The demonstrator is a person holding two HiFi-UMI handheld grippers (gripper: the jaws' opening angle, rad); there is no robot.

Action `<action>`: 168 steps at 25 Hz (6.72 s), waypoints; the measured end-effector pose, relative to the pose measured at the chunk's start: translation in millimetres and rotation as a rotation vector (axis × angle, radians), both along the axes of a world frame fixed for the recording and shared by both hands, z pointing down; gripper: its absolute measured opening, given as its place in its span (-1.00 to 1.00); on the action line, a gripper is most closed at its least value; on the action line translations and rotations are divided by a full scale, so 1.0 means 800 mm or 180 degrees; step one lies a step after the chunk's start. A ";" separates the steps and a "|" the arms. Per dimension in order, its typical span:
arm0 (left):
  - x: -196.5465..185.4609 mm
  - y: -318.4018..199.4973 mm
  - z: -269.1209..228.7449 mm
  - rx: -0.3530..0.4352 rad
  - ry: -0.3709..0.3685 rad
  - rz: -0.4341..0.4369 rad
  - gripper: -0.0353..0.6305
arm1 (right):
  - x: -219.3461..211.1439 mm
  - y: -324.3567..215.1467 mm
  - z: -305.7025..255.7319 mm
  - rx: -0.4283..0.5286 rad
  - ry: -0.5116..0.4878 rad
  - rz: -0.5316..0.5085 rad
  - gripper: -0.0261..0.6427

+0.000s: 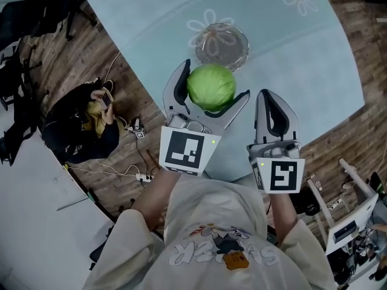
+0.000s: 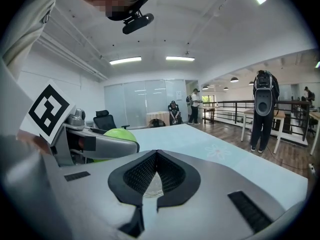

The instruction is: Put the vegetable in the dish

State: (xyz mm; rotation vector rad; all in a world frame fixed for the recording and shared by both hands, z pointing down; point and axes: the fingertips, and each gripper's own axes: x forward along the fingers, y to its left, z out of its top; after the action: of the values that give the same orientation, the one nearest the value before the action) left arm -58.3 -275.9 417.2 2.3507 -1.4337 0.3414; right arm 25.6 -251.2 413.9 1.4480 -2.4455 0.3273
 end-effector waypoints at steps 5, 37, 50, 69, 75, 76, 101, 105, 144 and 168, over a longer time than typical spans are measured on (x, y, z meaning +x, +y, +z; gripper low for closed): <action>0.000 -0.021 0.031 -0.0027 -0.0023 0.0040 0.73 | 0.001 -0.010 0.022 -0.0067 0.0032 0.0045 -0.85; 0.034 -0.110 0.174 -0.0088 -0.0377 0.0415 0.73 | 0.006 -0.073 0.124 -0.0399 -0.0012 0.0127 -0.85; 0.047 -0.131 0.212 -0.0221 -0.0710 0.0471 0.73 | 0.025 -0.078 0.141 -0.0498 -0.0040 0.0205 -0.85; 0.041 -0.124 0.189 -0.0058 -0.0746 0.0316 0.72 | 0.041 -0.067 0.124 -0.0451 -0.0086 0.0226 -0.85; 0.037 -0.118 0.177 -0.0050 -0.0709 0.0294 0.69 | 0.038 -0.064 0.112 -0.0397 -0.0080 0.0224 -0.85; 0.036 -0.117 0.173 -0.0034 -0.0700 0.0285 0.66 | 0.037 -0.063 0.109 -0.0387 -0.0077 0.0218 -0.85; 0.005 -0.034 0.087 0.0004 -0.0687 -0.0209 -0.69 | 0.031 -0.007 0.035 -0.0173 -0.0095 0.0060 -0.85; 0.003 -0.012 0.067 0.0041 -0.0654 -0.0293 -0.87 | 0.035 0.007 0.022 -0.0158 -0.0140 0.0039 -0.85; 0.002 0.264 -0.133 0.0441 -0.0525 -0.0799 -0.88 | 0.057 0.220 -0.134 0.0368 -0.0215 -0.0315 -0.85; 0.046 0.404 -0.179 0.0542 -0.0346 -0.0639 -0.88 | 0.062 0.321 -0.184 0.0506 -0.0293 -0.0444 -0.85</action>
State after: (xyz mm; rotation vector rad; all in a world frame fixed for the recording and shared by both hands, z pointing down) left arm -21.5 47.4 274.3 2.3211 -1.7983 0.3070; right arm 75.5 5.5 266.6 1.3399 -2.6839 0.1766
